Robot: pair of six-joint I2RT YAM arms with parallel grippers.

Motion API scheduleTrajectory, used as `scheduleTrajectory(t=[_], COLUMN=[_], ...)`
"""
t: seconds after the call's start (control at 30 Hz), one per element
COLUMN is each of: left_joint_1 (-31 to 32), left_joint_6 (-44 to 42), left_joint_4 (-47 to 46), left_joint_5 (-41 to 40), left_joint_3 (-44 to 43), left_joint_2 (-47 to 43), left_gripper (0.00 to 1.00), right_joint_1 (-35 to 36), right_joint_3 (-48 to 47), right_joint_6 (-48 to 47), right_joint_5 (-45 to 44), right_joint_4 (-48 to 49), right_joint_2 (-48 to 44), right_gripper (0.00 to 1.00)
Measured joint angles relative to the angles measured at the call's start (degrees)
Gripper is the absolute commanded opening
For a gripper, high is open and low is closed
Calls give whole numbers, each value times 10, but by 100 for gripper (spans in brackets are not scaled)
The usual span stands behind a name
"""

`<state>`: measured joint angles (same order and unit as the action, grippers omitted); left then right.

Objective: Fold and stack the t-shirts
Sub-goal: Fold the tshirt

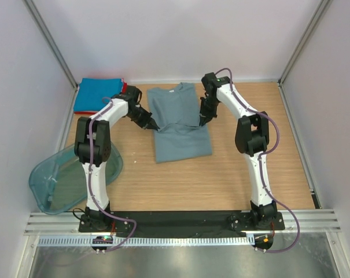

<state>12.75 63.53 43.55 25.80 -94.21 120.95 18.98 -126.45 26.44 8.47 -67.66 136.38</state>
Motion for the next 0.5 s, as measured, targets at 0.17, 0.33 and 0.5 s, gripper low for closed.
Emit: scheduleTrajectory(t=[0.17, 0.33, 0.5], left_joint_1=[-2, -4, -5], left_joint_6=[0, -2, -5], left_joint_4=[-2, -3, -5], left_joint_5=[9, 14, 19], left_joint_3=[-2, -5, -8], left_joint_2=[19, 21, 21], left_gripper=[1, 0, 0], right_joint_1=[-5, -6, -6], right_joint_3=[0, 3, 42], right_joint_6=[5, 11, 14], right_joint_5=[14, 29, 33], right_joint_4=[21, 49, 66], right_joint_2=[0, 0, -8], right_gripper=[1, 1, 1])
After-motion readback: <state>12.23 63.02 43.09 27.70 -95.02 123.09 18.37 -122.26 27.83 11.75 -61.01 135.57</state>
